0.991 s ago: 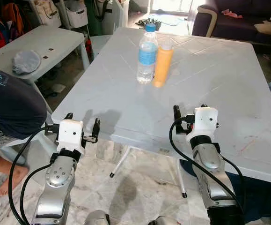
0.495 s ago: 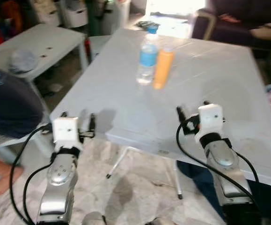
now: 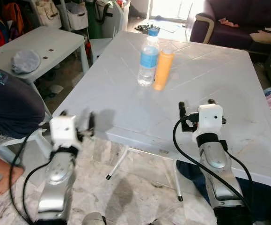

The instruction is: Restocking fridge

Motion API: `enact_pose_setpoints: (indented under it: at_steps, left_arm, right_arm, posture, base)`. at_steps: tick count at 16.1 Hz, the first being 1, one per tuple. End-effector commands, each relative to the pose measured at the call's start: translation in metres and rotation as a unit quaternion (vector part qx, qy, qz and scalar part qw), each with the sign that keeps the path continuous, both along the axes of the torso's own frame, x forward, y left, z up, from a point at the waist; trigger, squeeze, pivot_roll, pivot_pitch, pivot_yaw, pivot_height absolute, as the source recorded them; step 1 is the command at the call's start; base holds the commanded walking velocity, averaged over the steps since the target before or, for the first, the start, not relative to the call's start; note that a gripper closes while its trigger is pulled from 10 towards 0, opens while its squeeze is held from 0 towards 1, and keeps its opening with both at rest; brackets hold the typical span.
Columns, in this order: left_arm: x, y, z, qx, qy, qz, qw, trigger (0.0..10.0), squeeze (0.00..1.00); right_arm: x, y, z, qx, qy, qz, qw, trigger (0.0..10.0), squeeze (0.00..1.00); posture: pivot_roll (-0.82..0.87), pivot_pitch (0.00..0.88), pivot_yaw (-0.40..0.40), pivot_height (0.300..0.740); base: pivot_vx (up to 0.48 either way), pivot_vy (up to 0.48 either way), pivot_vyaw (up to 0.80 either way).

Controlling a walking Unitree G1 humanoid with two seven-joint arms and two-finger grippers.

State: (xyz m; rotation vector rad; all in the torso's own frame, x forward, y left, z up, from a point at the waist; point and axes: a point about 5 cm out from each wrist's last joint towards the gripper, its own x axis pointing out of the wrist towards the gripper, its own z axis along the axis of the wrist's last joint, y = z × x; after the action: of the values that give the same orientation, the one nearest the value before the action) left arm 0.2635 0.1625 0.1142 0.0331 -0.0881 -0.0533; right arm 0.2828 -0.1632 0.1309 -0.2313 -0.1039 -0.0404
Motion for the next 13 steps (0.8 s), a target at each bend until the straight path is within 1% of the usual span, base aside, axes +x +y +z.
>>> enact_pose_setpoints:
  at_steps: [1, 2, 4, 5, 7, 8, 10, 13]
  left_arm:
    - [0.001, 0.000, -0.002, 0.002, 0.005, -0.007, 1.000, 10.0, 0.00]
    - [0.001, -0.002, -0.002, 0.001, 0.004, -0.013, 1.000, 10.0, 0.00]
    - [0.002, -0.002, -0.001, 0.002, 0.002, -0.017, 1.000, 10.0, 0.00]
    - [0.003, -0.001, 0.000, 0.001, -0.001, -0.020, 1.000, 10.0, 0.00]
    - [0.006, 0.001, 0.001, 0.003, -0.004, -0.019, 1.000, 10.0, 0.00]
    - [0.007, 0.002, 0.004, 0.006, -0.009, -0.020, 1.000, 10.0, 0.00]
    - [0.010, 0.001, 0.011, 0.005, -0.020, -0.028, 0.999, 10.0, 0.00]
    - [0.010, -0.001, 0.013, 0.009, -0.025, -0.028, 0.999, 10.0, 0.00]
  right_arm:
    - [0.002, -0.001, 0.005, -0.009, -0.013, -0.006, 1.000, 10.0, 0.00]
    - [0.000, 0.003, -0.003, 0.047, 0.007, 0.002, 0.999, 10.0, 0.00]
    - [-0.002, 0.007, -0.009, 0.064, 0.020, -0.002, 0.998, 10.0, 0.00]
    - [-0.002, 0.014, -0.008, 0.078, 0.026, 0.020, 0.996, 10.0, 0.00]
    - [-0.001, 0.017, -0.006, 0.080, 0.017, 0.017, 0.996, 10.0, 0.00]
    - [0.000, 0.019, -0.001, 0.080, 0.001, 0.024, 0.997, 10.0, 0.00]
    - [0.003, 0.018, 0.005, 0.054, -0.011, 0.021, 0.998, 10.0, 0.00]
    - [0.003, 0.017, 0.007, 0.059, -0.013, 0.019, 0.998, 10.0, 0.00]
  posture:
    - [0.00, 0.000, -0.010, 0.740]
    - [0.00, 0.000, -0.005, 0.740]
    - [0.01, 0.000, -0.007, 0.740]
    - [0.01, 0.000, -0.007, 0.740]
    - [0.01, 0.000, -0.004, 0.740]
    - [0.01, 0.000, -0.001, 0.740]
    - [0.01, 0.009, 0.000, 0.740]
    - [0.00, 0.023, -0.006, 0.740]
  base:
    - [0.296, 0.000, 0.00]
    - [0.319, 0.000, 0.00]
    - [0.336, 0.000, 0.00]
    - [0.360, 0.000, 0.00]
    - [0.480, 0.000, 0.00]
    - [0.480, 0.000, 0.00]
    - [0.480, 0.000, 0.00]
    - [0.480, 0.000, 0.00]
